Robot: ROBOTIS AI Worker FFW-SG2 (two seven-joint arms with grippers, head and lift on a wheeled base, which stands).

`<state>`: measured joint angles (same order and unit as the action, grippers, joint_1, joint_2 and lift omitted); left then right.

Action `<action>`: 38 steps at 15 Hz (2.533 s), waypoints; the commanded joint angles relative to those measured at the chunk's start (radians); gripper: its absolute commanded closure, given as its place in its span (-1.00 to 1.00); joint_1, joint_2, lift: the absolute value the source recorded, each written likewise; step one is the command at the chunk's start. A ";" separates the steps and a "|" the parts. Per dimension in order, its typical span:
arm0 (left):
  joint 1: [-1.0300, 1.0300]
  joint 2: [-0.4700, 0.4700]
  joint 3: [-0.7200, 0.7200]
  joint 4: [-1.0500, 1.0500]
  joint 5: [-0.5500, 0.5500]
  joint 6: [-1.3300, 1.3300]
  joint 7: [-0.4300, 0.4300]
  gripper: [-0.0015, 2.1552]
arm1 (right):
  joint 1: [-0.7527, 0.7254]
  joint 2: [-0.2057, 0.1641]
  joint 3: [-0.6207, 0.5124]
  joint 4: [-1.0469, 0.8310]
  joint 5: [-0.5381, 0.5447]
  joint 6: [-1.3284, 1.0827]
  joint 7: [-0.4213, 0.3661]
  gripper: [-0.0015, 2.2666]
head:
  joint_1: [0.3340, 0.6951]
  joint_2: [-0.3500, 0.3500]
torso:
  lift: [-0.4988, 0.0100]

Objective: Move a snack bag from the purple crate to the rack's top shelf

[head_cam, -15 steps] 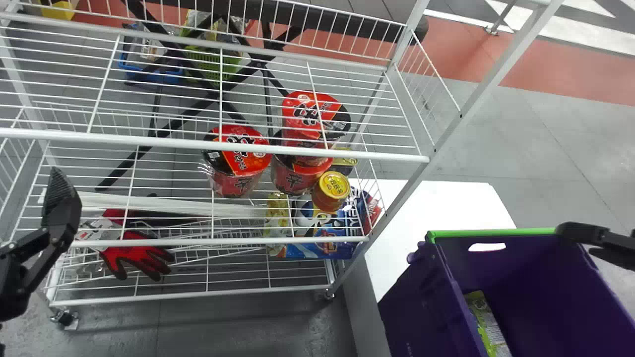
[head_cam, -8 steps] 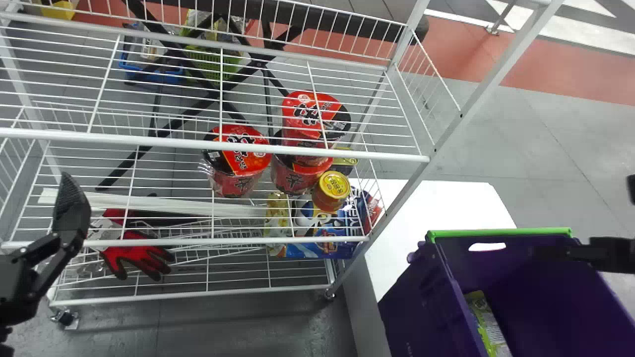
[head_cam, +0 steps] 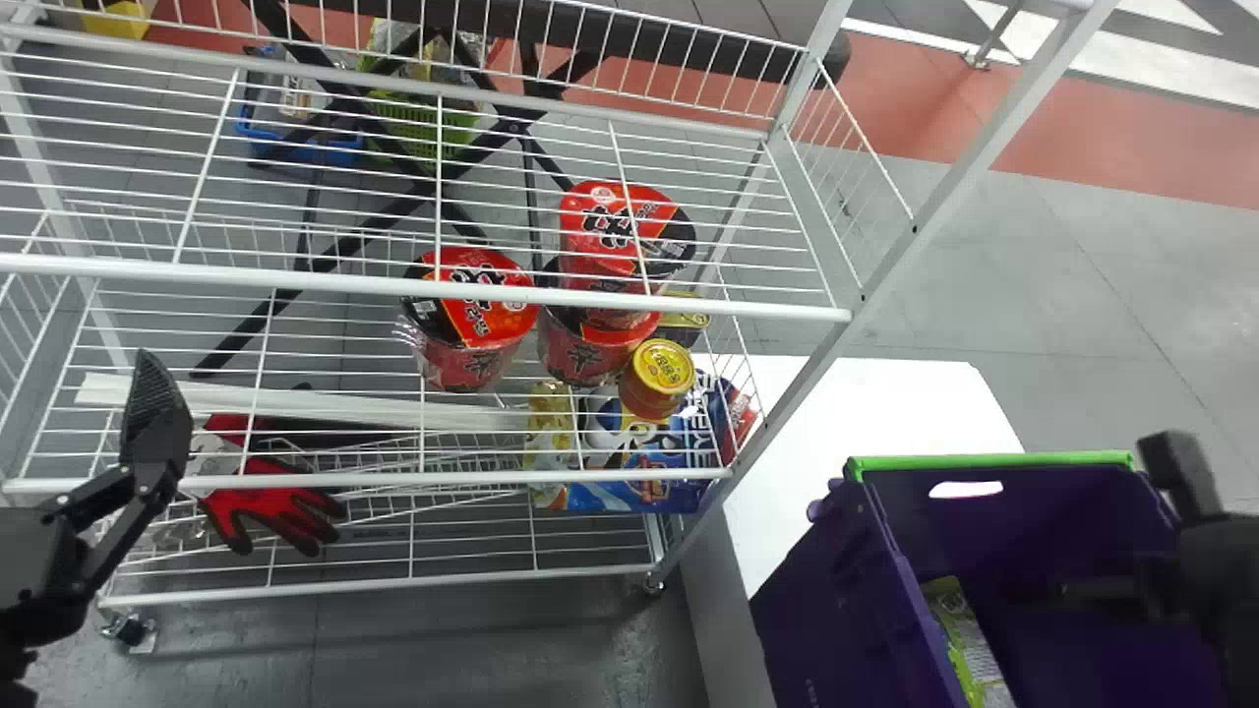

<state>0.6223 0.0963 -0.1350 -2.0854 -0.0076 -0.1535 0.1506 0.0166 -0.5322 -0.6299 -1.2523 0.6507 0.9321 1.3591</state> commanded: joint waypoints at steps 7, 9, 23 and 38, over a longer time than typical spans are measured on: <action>-0.007 0.005 0.000 0.016 0.014 0.009 -0.005 -0.89 | -0.052 -0.031 0.096 0.220 0.110 -0.114 0.008 -0.93 | 1.00 -1.00 | -0.83; -0.007 0.006 0.002 0.010 0.023 0.018 -0.003 -0.89 | -0.055 -0.031 0.119 0.263 0.148 -0.163 0.008 -0.91 | 1.00 -1.00 | -0.83; -0.026 0.025 -0.023 0.042 0.054 -0.007 0.003 -0.90 | 0.129 0.014 -0.122 0.257 0.053 -0.399 -0.025 -0.90 | 1.00 -1.00 | -0.83; -0.013 0.033 -0.018 0.062 0.071 -0.010 0.001 -0.90 | -0.033 0.071 -0.014 0.383 0.122 -0.353 -0.371 -0.90 | 1.00 -1.00 | -0.83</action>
<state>0.6088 0.1291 -0.1536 -2.0256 0.0625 -0.1656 0.1519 -0.0105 -0.4586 -0.6490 -0.8876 0.7659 0.6047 0.9917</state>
